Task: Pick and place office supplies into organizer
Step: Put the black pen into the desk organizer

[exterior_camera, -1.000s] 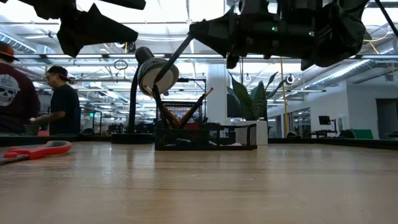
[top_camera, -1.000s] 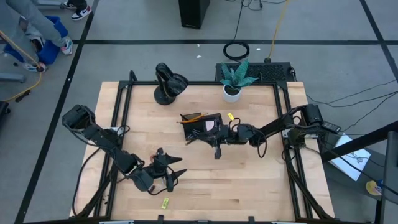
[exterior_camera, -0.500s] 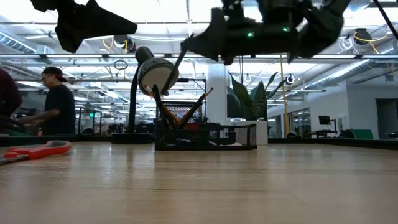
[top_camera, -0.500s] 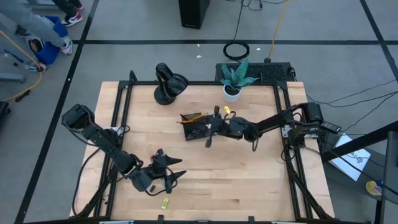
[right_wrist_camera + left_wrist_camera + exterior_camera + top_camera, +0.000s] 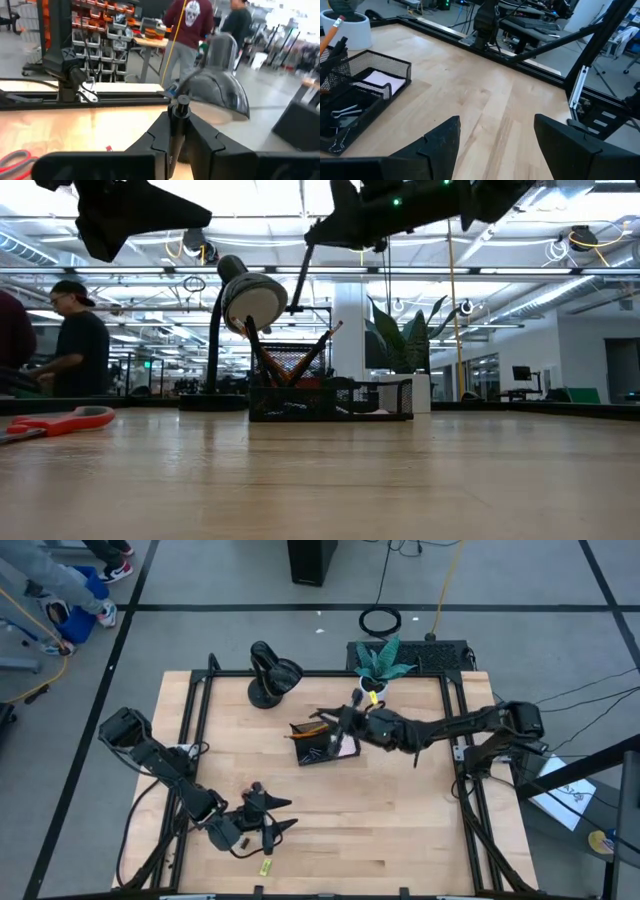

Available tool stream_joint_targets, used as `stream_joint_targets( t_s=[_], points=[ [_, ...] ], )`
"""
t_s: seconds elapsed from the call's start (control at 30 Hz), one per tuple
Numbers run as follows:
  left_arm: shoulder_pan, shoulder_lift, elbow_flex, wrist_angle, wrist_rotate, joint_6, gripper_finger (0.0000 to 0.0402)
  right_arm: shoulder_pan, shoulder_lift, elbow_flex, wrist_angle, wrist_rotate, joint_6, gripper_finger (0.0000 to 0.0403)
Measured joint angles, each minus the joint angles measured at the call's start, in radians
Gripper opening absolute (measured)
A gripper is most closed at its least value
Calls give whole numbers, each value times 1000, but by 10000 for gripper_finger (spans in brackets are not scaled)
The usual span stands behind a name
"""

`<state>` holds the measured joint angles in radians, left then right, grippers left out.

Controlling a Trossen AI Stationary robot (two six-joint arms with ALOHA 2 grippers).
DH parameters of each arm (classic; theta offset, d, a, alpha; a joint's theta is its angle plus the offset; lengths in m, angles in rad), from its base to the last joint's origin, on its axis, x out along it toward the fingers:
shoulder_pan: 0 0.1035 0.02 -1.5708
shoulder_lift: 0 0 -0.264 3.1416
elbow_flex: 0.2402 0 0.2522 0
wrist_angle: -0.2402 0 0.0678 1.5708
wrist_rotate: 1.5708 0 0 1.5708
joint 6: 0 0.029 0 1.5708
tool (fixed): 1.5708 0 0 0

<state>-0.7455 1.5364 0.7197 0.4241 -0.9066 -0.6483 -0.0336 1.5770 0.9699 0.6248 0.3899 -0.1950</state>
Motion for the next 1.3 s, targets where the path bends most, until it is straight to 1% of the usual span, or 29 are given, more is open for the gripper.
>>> stream_joint_targets(
  t_s=[0.17,0.3,0.4,0.5,0.57,0.73,0.97,1.3],
  points=[
    [-3,0,0,28,0,33,258,-58,-20,0,-94,-65,94,36],
    [-3,-1,0,63,0,44,258,-102,-9,0,-123,-182,175,30],
    [-3,-2,0,90,2,73,258,-117,-7,-1,-136,-208,187,30],
    [-2,-2,0,121,28,94,258,-120,-6,0,-153,-214,208,34],
    [-2,-2,0,146,51,101,257,-120,-1,0,-172,-241,210,35],
    [-2,-2,0,180,69,123,257,-120,47,0,-165,-259,226,30],
    [-2,-2,0,178,71,122,257,-120,153,0,-117,-261,236,34],
    [-2,-2,0,177,71,121,258,-131,241,-1,-69,-260,236,38]
  ],
)
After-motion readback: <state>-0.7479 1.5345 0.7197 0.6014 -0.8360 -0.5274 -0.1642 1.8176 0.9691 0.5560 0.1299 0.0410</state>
